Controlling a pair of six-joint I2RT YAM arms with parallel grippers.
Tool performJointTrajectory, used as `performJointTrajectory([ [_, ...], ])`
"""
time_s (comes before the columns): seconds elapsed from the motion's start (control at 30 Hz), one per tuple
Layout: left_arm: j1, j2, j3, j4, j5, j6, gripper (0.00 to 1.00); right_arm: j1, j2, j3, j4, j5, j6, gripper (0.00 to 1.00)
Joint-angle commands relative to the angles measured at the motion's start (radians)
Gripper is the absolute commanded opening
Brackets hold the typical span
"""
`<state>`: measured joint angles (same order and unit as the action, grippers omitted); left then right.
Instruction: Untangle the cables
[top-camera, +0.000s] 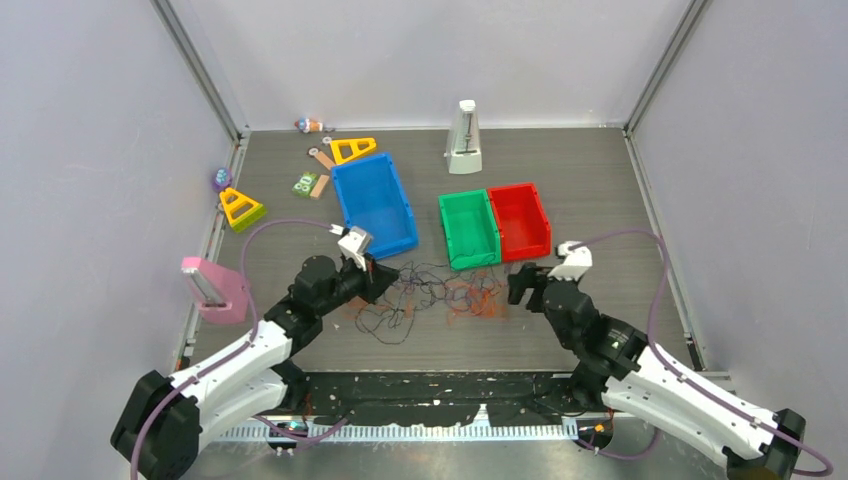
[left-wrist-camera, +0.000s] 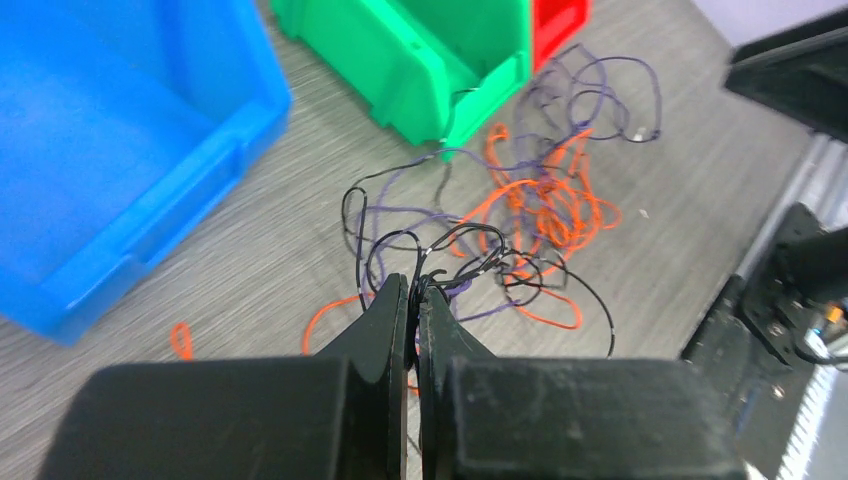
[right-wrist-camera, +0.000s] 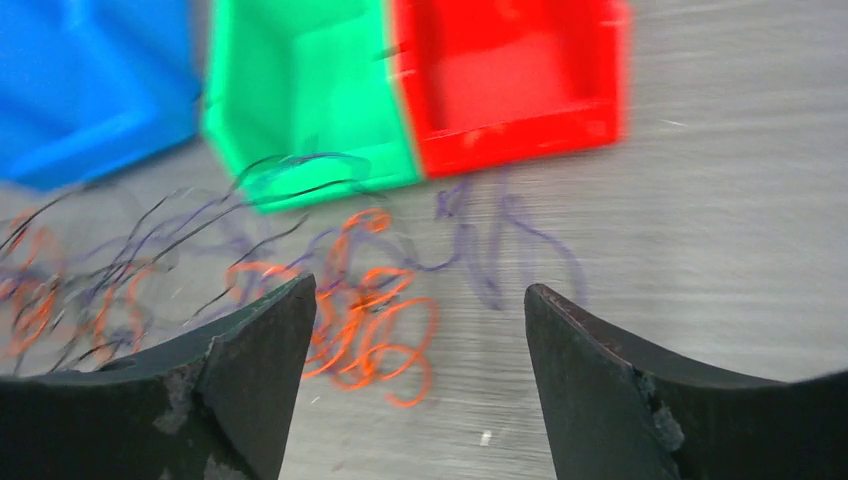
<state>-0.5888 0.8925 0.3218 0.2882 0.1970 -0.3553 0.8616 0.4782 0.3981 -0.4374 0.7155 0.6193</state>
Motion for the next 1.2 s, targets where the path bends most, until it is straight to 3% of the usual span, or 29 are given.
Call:
performJointTrajectory([
  [0.0,0.001,-0.011,0.015,0.135,0.186,0.022,0.00,0.002,0.084,0.043,0.358,-0.428,-0.300,0.83],
  [0.3,0.001,-0.063,-0.024,0.209,0.256,0.013,0.00,0.016,0.420,0.186,0.524,-0.830,-0.427,0.85],
  [0.5,0.001,-0.052,-0.026,0.236,0.293,0.006,0.00,0.047,0.584,0.231,0.646,-0.929,-0.442,0.84],
  [0.63,0.001,-0.047,-0.025,0.238,0.273,0.006,0.00,0.051,0.699,0.254,0.693,-0.937,-0.411,0.74],
  [0.8,0.002,-0.078,-0.043,0.239,0.252,0.009,0.00,0.051,0.763,0.241,0.750,-0.855,-0.367,0.59],
  [0.87,0.001,-0.099,-0.052,0.239,0.237,0.009,0.00,0.051,0.766,0.231,0.762,-0.827,-0.354,0.45],
  [0.9,0.002,-0.110,-0.055,0.237,0.226,0.009,0.00,0.051,0.763,0.228,0.762,-0.814,-0.341,0.31],
  [0.97,0.001,-0.131,-0.060,0.218,0.186,0.011,0.00,0.051,0.741,0.208,0.739,-0.746,-0.321,0.16],
  [1.03,0.002,-0.157,-0.064,0.178,0.113,0.015,0.00,0.050,0.700,0.187,0.687,-0.566,-0.292,0.07],
  [1.17,0.003,-0.209,-0.057,0.041,-0.156,0.014,0.00,0.049,0.546,0.097,0.560,-0.247,-0.199,0.05],
])
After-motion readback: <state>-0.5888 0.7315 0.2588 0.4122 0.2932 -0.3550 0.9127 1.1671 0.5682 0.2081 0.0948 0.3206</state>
